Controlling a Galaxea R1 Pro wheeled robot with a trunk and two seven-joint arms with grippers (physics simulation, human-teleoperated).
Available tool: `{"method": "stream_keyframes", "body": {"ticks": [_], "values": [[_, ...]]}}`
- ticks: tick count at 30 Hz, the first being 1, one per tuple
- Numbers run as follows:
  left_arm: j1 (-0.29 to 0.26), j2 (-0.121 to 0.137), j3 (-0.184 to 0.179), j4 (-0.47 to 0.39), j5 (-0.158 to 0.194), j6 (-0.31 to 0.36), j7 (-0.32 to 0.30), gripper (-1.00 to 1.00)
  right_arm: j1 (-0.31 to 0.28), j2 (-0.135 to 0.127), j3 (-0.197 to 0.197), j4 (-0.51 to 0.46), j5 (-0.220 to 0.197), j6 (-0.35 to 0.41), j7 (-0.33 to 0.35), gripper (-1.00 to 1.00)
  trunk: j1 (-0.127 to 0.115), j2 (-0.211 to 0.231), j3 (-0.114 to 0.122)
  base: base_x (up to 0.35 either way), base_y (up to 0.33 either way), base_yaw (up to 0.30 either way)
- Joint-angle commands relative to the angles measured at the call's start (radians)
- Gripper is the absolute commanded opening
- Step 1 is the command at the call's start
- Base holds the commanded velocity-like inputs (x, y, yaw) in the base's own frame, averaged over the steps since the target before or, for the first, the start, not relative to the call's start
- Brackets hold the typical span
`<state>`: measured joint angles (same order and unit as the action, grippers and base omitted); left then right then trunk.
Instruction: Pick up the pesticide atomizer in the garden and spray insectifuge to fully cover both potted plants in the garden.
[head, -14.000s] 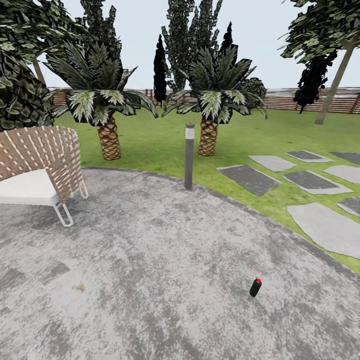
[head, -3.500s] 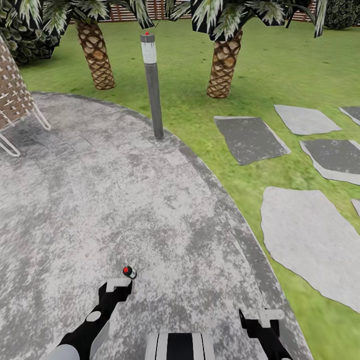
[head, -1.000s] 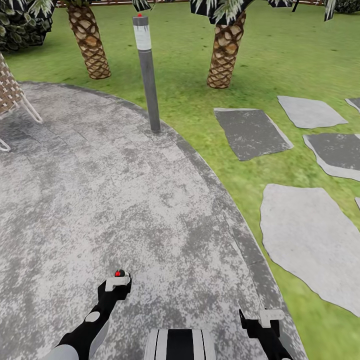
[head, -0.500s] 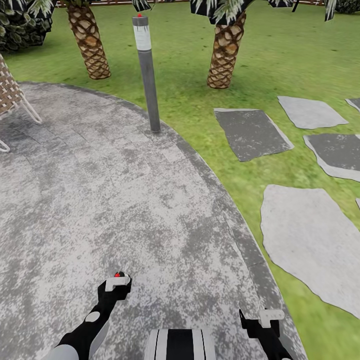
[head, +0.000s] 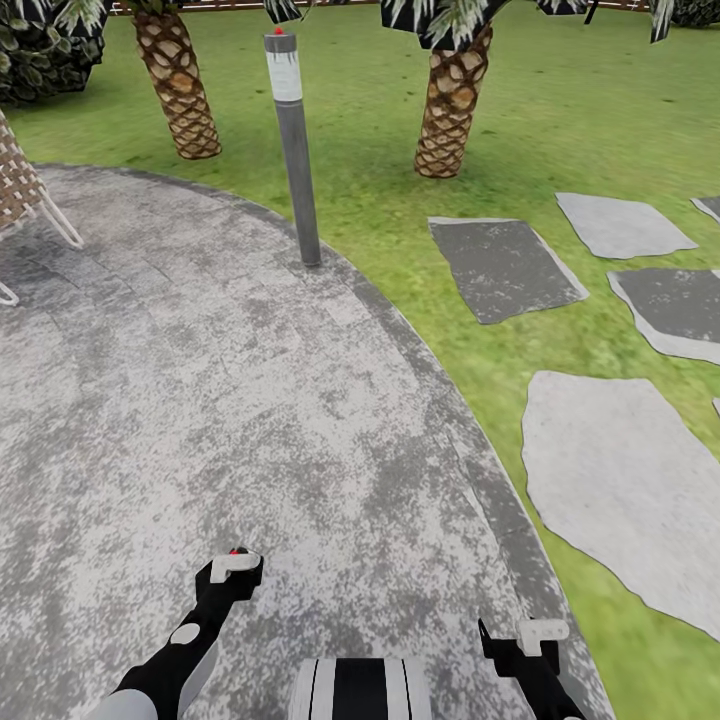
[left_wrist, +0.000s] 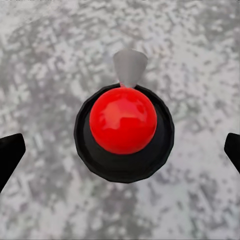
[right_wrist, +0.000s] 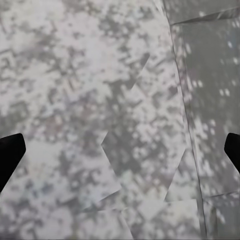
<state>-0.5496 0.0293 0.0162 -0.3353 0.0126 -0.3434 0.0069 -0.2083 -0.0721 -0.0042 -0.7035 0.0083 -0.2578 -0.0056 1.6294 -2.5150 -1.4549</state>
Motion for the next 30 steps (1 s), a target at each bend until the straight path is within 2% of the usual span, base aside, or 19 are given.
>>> {"method": "stream_keyframes", "body": {"ticks": [1, 30], "values": [[-0.001, 0.0, 0.001, 0.001, 0.001, -0.003, 0.001, 1.0, 0.0, 0.0, 0.0, 0.001, 0.001, -0.003, -0.001, 1.0, 0.0, 0.0, -0.001, 0.0, 0.0, 0.0], [0.0, 0.0, 0.001, 0.006, 0.0, -0.036, 0.001, 1.0, 0.0, 0.0, 0.0, 0.002, 0.001, -0.003, -0.001, 1.0, 0.0, 0.0, 0.006, 0.0, 0.0, -0.011]]}}
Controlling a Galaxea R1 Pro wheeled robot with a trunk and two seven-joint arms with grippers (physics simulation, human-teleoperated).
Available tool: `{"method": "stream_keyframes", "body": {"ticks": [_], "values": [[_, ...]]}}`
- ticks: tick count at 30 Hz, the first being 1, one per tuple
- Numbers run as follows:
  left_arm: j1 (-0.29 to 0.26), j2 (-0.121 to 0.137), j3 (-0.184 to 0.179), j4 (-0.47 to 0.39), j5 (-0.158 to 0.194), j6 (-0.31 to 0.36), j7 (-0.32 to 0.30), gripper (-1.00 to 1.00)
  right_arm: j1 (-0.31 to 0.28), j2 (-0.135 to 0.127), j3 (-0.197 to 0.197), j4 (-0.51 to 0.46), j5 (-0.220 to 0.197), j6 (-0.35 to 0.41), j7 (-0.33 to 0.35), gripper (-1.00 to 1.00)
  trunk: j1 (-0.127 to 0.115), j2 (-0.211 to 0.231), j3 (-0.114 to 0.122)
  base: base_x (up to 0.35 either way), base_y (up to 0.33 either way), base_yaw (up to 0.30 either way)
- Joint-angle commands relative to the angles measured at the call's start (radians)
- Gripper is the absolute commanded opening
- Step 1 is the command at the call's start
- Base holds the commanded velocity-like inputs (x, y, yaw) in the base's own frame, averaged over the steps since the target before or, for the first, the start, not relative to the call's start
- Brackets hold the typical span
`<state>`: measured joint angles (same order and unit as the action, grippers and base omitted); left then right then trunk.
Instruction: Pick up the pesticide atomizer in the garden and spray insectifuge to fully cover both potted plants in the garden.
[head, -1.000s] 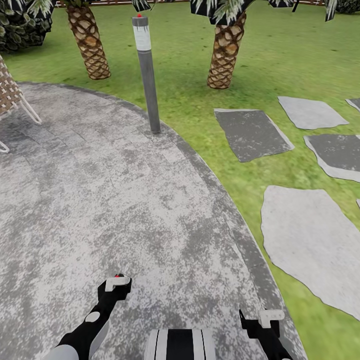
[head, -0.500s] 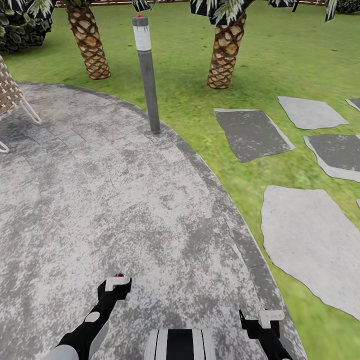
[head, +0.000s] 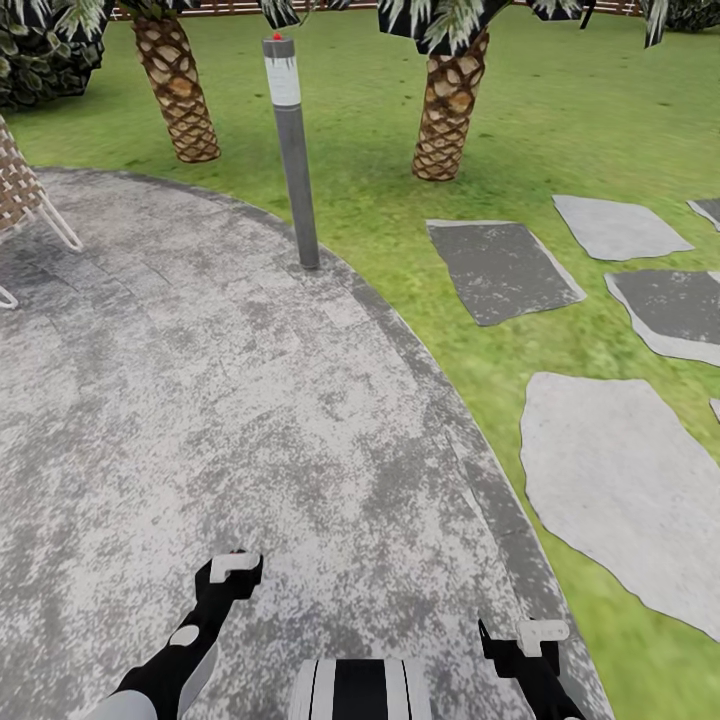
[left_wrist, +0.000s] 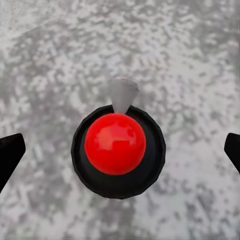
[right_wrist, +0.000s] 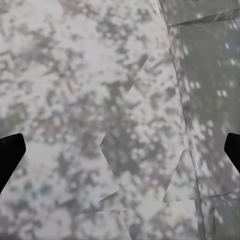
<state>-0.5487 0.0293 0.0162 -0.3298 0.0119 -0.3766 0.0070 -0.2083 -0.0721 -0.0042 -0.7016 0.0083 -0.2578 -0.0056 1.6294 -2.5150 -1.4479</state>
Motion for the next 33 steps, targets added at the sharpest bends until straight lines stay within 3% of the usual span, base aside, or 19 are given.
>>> {"method": "stream_keyframes", "body": {"ticks": [1, 2, 28, 33], "values": [[0.0, 0.0, 0.001, 0.003, 0.001, -0.003, 0.001, 1.0, 0.0, 0.0, 0.0, 0.001, 0.001, -0.003, -0.001, 1.0, 0.0, 0.0, -0.001, 0.0, 0.0, 0.0], [0.0, 0.001, 0.002, 0.005, 0.002, -0.004, 0.001, -1.0, 0.0, 0.0, 0.0, 0.001, 0.001, -0.003, -0.001, 1.0, 0.0, 0.0, 0.0, 0.0, 0.0, 0.0], [-0.001, 0.0, 0.001, 0.005, 0.003, -0.007, 0.001, -1.0, 0.0, 0.0, 0.0, 0.001, 0.001, -0.003, -0.001, 1.0, 0.0, 0.0, 0.0, 0.0, 0.0, 0.0], [-0.001, 0.0, 0.001, 0.005, 0.003, -0.007, 0.001, -1.0, 0.0, 0.0, 0.0, 0.001, 0.001, -0.003, -0.001, 1.0, -0.002, 0.001, 0.019, 0.0, 0.0, 0.0]]}}
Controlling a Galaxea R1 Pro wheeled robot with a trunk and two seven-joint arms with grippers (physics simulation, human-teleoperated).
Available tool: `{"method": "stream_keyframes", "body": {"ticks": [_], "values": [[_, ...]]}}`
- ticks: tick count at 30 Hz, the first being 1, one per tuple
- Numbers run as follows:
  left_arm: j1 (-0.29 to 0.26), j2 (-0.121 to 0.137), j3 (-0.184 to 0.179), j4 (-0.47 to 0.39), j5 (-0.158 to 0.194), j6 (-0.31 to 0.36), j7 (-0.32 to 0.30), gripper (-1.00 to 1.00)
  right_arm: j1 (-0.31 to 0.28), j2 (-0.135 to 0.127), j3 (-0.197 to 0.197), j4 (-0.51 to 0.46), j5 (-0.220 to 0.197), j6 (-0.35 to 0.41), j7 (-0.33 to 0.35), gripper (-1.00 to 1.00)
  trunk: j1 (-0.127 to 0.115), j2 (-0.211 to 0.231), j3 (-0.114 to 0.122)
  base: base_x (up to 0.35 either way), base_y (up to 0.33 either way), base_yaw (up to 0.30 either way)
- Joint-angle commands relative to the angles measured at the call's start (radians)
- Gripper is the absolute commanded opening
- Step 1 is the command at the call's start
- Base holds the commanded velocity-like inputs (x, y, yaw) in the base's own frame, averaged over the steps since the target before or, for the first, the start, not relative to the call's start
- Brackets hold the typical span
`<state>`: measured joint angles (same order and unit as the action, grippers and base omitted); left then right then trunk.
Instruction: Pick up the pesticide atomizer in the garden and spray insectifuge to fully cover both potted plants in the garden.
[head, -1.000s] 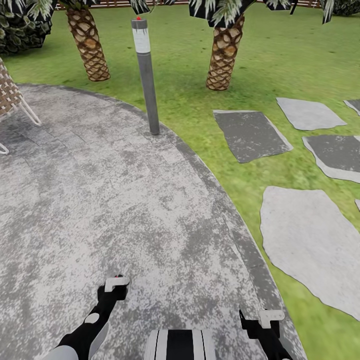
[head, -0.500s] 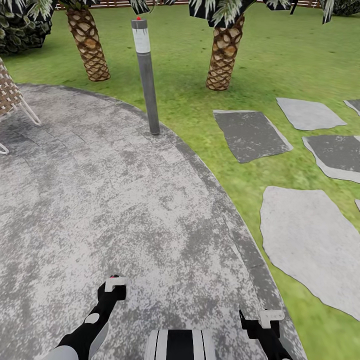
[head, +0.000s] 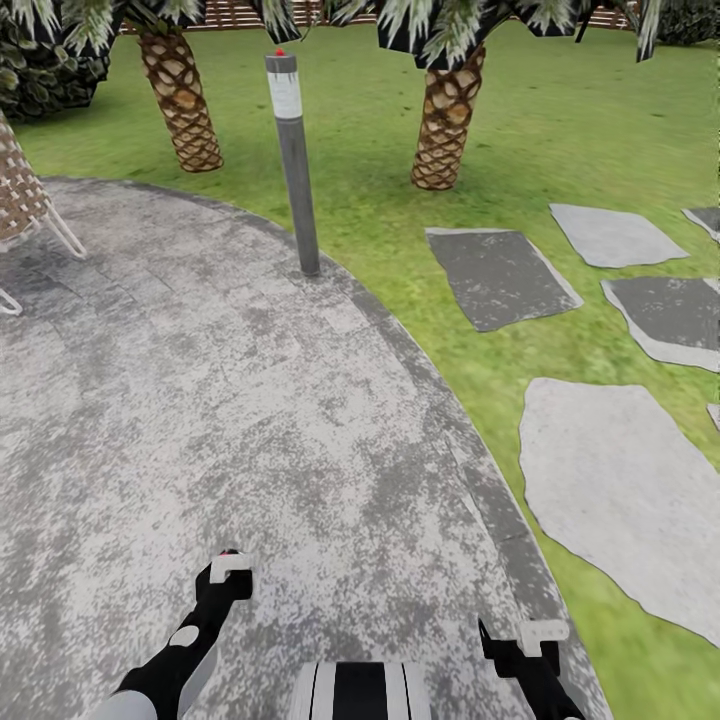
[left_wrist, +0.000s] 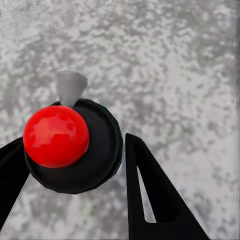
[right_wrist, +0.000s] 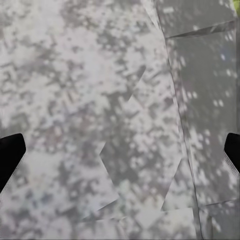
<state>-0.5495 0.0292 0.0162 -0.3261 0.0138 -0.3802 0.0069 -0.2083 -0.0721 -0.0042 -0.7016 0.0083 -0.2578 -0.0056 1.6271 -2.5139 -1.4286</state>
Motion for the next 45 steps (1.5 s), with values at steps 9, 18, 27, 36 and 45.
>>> {"method": "stream_keyframes", "body": {"ticks": [9, 18, 27, 36, 45], "values": [[0.0, 0.0, 0.001, 0.001, 0.001, -0.003, 0.001, -1.0, 0.0, 0.0, 0.0, 0.001, 0.001, -0.003, -0.001, 1.0, -0.004, 0.002, 0.034, 0.0, 0.0, 0.0], [0.0, -0.002, 0.001, 0.001, 0.002, -0.002, -0.001, -1.0, 0.0, 0.0, 0.001, -0.002, -0.001, -0.004, -0.001, 1.0, -0.008, 0.004, 0.069, 0.0, 0.0, 0.0], [0.128, 0.001, 0.001, 0.025, 0.0, 0.013, 0.011, -1.0, 0.007, -0.031, 0.001, 0.076, -0.001, -0.167, -0.001, 1.0, -0.012, 0.006, 0.104, 0.0, 0.0, 0.0], [0.173, 0.002, 0.001, 0.056, 0.003, 0.01, 0.065, -1.0, 0.009, -0.023, 0.005, 0.208, -0.002, -0.184, -0.002, 1.0, -0.016, 0.008, 0.139, 0.0, 0.0, 0.0], [0.178, 0.002, 0.003, 0.092, 0.003, 0.0, 0.075, -1.0, 0.009, -0.019, 0.006, 0.238, 0.0, -0.234, -0.003, 1.0, -0.02, 0.01, 0.174, 0.0, 0.0, 0.0]]}}
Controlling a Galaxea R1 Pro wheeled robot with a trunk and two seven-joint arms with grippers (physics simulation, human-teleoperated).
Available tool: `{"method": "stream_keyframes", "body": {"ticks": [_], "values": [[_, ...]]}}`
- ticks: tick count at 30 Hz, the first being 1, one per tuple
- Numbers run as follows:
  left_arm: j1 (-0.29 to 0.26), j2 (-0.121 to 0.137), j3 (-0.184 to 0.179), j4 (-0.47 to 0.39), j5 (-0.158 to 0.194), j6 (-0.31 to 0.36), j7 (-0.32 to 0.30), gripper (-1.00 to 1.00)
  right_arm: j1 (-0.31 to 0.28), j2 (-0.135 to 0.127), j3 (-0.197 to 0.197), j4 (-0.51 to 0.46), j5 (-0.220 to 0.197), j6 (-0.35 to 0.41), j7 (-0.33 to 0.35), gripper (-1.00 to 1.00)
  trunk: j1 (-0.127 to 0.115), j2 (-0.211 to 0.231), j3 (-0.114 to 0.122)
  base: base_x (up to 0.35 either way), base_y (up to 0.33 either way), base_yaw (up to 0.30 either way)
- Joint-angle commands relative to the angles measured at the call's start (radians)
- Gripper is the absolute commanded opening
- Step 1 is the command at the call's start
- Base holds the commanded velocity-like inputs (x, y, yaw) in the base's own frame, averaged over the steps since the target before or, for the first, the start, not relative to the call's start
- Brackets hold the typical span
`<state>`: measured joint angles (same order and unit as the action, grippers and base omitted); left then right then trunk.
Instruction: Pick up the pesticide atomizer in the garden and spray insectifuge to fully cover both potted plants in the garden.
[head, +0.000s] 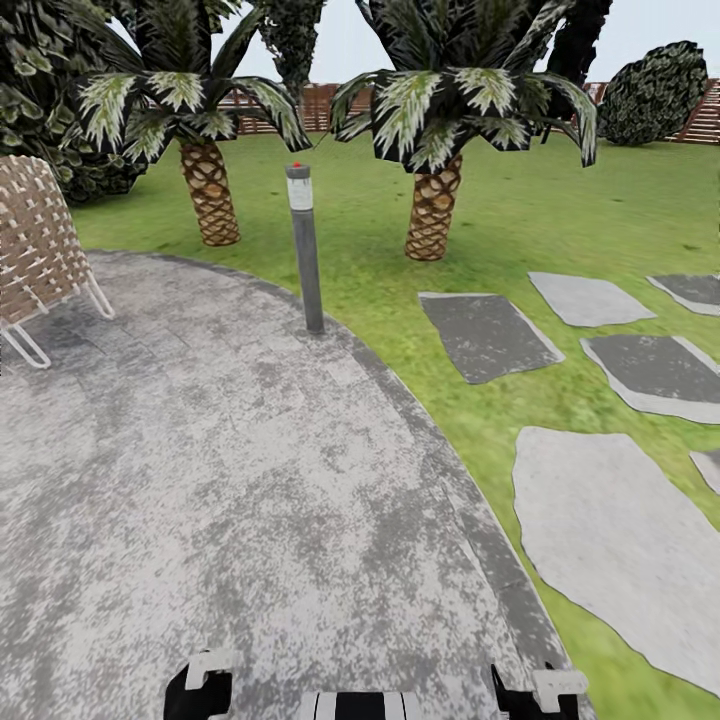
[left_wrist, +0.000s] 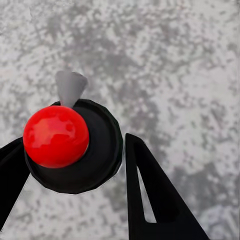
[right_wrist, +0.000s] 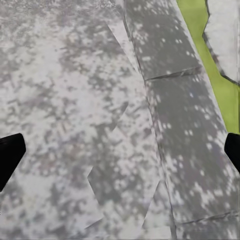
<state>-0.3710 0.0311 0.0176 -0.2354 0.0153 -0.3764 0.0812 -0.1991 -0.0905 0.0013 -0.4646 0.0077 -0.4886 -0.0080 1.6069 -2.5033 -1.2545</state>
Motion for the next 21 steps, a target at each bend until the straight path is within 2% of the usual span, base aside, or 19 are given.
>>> {"method": "stream_keyframes", "body": {"ticks": [1, 6, 15, 21], "values": [[0.0, 0.0, 0.002, 0.001, 0.001, -0.004, 0.001, -1.0, 0.0, 0.0, 0.0, 0.004, 0.001, -0.025, -0.001, 1.0, -0.001, 0.0, 0.003, 0.0, 0.0, 0.0], [0.0, 0.002, 0.016, 0.0, 0.0, -0.005, 0.0, -1.0, 0.0, 0.0, 0.0, 0.033, 0.001, -0.087, 0.002, 1.0, -0.003, 0.001, 0.023, 0.0, 0.0, 0.0], [0.0, 0.001, 0.022, 0.001, 0.0, -0.006, 0.0, -1.0, 0.0, 0.0, 0.0, 0.043, 0.003, -0.097, 0.003, 1.0, -0.007, 0.003, 0.057, 0.0, 0.0, 0.0], [0.0, 0.001, 0.022, 0.002, 0.0, -0.006, 0.0, -1.0, 0.0, 0.0, 0.0, 0.044, 0.004, -0.097, 0.003, 1.0, -0.03, 0.045, 0.076, 0.0, 0.0, 0.0]]}}
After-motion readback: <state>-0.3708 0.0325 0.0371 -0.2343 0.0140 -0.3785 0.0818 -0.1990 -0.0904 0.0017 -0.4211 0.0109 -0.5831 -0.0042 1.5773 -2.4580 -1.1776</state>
